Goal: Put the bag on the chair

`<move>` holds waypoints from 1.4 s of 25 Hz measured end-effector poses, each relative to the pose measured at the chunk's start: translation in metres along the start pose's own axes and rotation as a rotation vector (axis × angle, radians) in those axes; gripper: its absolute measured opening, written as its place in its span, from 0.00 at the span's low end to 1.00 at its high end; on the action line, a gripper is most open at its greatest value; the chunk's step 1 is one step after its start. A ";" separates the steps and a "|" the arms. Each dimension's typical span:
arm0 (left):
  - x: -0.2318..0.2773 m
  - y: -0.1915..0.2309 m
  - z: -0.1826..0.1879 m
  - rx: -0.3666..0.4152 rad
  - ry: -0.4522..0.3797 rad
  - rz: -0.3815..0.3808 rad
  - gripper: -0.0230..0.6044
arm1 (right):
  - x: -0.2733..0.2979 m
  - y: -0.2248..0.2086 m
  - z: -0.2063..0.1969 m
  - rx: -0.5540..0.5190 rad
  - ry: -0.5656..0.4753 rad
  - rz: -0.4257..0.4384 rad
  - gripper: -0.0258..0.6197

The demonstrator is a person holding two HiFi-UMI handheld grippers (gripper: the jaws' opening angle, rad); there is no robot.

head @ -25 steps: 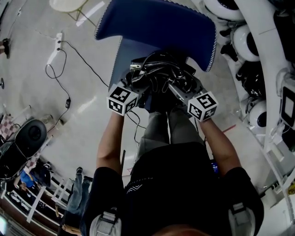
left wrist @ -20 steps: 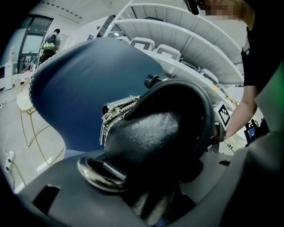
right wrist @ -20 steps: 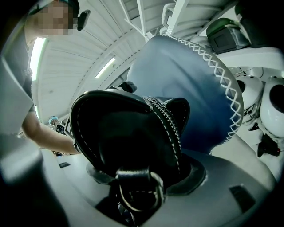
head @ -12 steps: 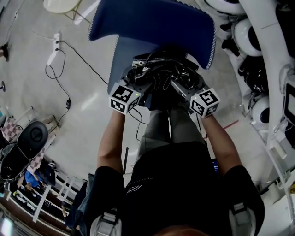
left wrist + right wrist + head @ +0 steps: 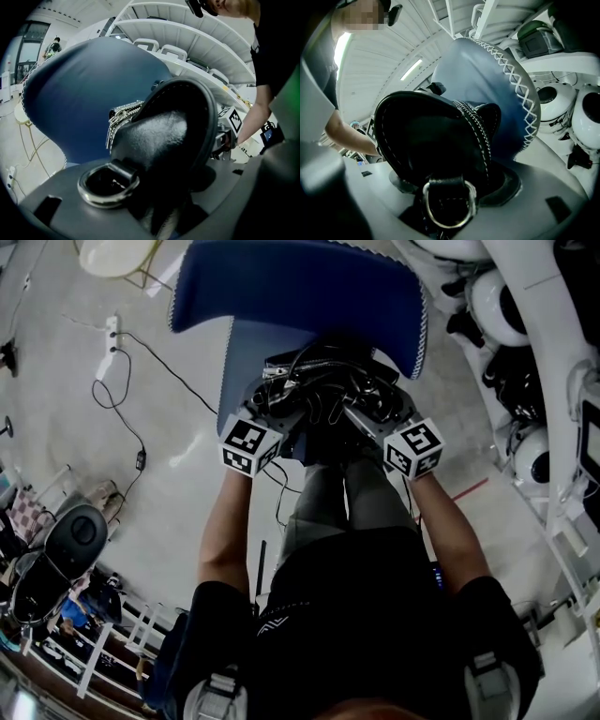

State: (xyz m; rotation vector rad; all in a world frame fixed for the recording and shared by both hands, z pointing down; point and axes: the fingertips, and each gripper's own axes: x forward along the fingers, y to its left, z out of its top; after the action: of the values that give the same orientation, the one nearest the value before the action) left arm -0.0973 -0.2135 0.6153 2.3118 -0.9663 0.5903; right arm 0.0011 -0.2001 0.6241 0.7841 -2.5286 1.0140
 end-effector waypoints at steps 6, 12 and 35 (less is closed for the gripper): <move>-0.003 0.001 -0.003 -0.031 0.018 0.008 0.56 | -0.004 0.001 -0.003 -0.012 0.029 -0.020 0.51; -0.012 0.001 -0.005 -0.025 0.044 0.018 0.60 | -0.010 0.001 -0.008 -0.009 0.048 -0.037 0.54; -0.063 -0.011 0.001 -0.049 -0.012 0.032 0.60 | -0.065 0.022 -0.012 -0.021 0.032 -0.200 0.57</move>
State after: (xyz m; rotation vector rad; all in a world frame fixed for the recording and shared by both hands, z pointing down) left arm -0.1295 -0.1759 0.5740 2.2631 -1.0138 0.5604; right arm 0.0410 -0.1540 0.5911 0.9839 -2.3732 0.9250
